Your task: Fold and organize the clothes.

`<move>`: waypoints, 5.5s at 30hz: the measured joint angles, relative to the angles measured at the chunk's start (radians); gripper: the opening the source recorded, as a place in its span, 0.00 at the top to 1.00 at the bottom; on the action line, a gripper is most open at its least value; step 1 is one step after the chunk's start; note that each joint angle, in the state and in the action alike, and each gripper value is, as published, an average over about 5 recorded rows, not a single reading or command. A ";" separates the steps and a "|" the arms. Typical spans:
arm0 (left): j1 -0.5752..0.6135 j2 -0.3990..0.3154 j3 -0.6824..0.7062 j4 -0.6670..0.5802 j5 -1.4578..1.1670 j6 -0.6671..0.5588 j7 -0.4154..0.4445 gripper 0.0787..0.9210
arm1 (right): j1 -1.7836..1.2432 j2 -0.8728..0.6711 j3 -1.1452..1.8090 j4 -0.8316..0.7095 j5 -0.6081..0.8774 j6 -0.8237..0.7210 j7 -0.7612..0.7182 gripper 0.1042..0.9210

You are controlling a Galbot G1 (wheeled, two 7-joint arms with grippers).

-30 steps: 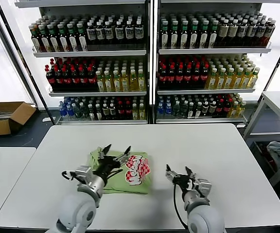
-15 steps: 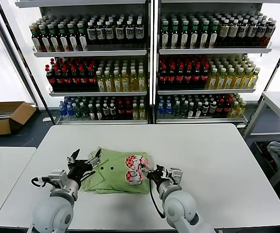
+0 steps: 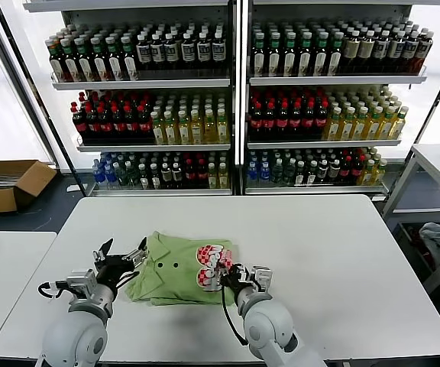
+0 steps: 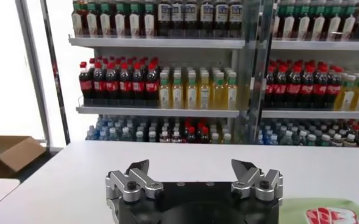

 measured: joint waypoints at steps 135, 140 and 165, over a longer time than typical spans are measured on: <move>0.126 -0.133 0.010 -0.106 0.173 -0.287 0.087 0.12 | -0.333 -0.178 0.531 0.341 -0.426 0.141 -0.182 0.12; 0.122 -0.134 0.011 -0.101 0.185 -0.299 0.088 0.12 | -0.340 -0.174 0.552 0.349 -0.428 0.140 -0.186 0.12; 0.145 -0.140 0.006 -0.098 0.275 -0.336 0.125 0.12 | -0.348 -0.172 0.581 0.356 -0.435 0.136 -0.184 0.12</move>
